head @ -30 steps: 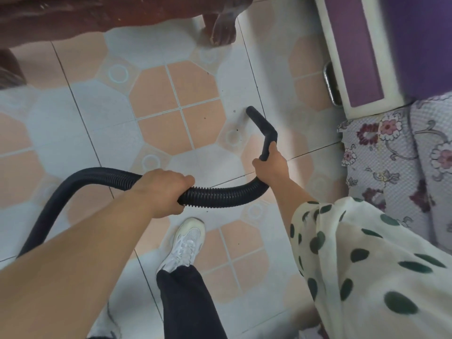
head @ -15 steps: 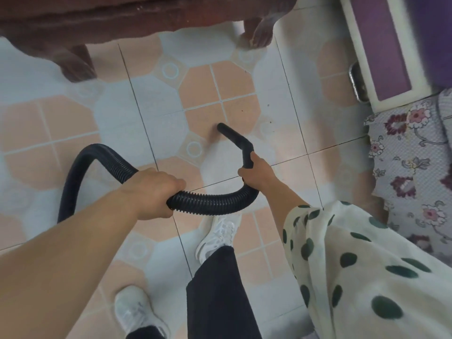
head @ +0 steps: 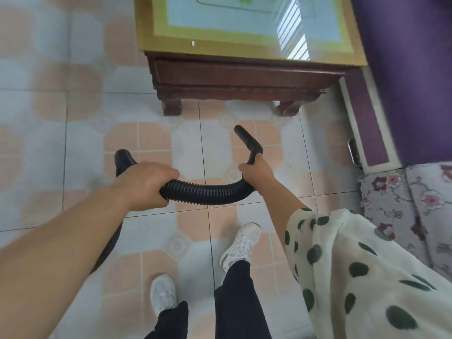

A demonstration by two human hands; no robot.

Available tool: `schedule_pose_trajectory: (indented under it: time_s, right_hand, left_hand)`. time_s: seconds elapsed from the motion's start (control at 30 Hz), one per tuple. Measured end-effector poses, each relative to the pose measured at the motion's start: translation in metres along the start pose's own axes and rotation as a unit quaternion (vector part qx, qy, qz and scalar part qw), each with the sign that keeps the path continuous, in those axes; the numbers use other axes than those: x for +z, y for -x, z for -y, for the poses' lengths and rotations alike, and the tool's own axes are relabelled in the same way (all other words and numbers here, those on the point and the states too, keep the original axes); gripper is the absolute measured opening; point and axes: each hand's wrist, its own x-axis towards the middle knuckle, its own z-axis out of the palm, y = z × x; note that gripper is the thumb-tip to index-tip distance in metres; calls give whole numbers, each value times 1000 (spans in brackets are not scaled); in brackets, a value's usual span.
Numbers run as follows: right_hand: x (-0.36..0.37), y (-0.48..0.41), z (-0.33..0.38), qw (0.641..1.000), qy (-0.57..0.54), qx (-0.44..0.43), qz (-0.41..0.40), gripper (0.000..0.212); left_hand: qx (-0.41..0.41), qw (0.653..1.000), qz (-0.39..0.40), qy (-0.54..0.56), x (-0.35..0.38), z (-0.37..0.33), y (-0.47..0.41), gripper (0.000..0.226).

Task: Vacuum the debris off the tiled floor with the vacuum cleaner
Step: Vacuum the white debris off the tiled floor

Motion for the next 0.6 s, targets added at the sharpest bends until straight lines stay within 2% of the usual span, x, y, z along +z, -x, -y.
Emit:
schedule_pose_trajectory:
  time_s: [0.17,0.27,0.33,0.4,0.47,0.53,0.6]
  right_hand:
    - [-5,85,95,997,12,-73,-36,67]
    - [-5,129,139,979,81,-182,-52,61]
    - [-3,155,162,937,142,-317,-45,62]
    - [7,179,188,865,208,-457,11,80]
    - [15,195,205,807,277,-516,75,89]
    - [28,215,226,753,335,-558,96,83]
    - [39,232,244,706,366,-604,56,65]
  left_hand:
    - [-86,992,-62,68,-63,17,92,23]
    - [-137,979,-102,108,-83,28,136,25]
    - [-173,966,-130,143,-93,37,161,25]
    - [-205,943,-182,189,-101,47,189,27]
    - [-225,924,-221,217,-106,53,207,24]
    - [-252,900,-263,238,-110,59,234,20]
    - [-274,884,-292,241,-112,64,256,21]
